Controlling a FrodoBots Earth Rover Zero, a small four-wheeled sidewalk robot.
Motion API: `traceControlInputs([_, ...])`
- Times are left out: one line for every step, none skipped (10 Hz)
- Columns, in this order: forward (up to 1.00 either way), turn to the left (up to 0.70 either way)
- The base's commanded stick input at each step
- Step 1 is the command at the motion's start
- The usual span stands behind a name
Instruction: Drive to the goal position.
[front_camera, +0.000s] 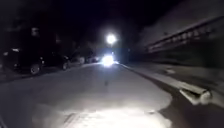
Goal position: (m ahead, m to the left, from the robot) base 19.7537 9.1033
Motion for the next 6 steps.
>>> traceControlInputs([1.00, 0.00])
traceControlInputs([1.00, 0.00])
traceControlInputs([1.00, 0.00])
traceControlInputs([1.00, 0.00])
traceControlInputs([1.00, 0.00])
traceControlInputs([1.00, 0.00])
